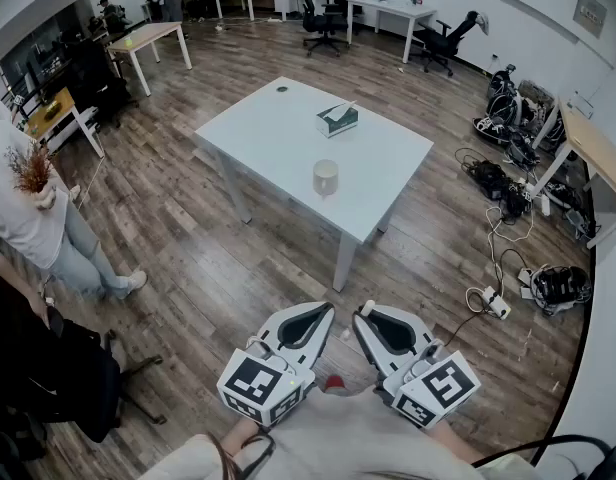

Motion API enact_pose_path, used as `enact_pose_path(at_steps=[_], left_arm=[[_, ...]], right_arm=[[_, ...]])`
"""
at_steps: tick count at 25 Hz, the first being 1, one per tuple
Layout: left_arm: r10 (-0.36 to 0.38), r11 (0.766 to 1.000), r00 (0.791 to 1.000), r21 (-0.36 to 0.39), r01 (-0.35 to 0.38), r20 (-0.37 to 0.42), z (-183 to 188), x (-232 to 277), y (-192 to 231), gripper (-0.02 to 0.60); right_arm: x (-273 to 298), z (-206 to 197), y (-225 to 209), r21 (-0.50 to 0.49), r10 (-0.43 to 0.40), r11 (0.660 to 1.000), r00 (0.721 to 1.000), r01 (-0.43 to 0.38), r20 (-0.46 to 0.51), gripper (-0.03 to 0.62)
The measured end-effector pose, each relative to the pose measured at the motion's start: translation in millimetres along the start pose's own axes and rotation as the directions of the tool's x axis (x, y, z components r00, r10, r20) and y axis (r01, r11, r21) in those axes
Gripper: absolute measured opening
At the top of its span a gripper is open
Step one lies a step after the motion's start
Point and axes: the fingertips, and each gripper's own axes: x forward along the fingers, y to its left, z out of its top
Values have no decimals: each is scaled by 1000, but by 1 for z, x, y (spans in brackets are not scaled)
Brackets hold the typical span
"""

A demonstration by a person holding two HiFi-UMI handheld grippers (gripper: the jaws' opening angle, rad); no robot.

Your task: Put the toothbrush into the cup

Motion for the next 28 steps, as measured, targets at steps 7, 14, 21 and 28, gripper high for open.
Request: enact_pose_path(at_steps=[7,14,21,28], left_arm=[[5,1000,1000,2,-5,3,2,1,4,8],[3,1000,1000,0,-3,-5,0,3,8,8],[-4,1000,1000,16,4,-14,0,7,17,8],[-14,999,1000,39,14,-9,7,13,27,8]], right_arm=[[4,-1,-2,-4,-2,1000,1000,2,-8,49],[10,-3,-3,9,-6,1000,1000,6,-12,49],[21,-4,0,-13,-15,1000,1000,14,-16,49],[35,-1,-5,-32,-56,998,998,55,-22,49]])
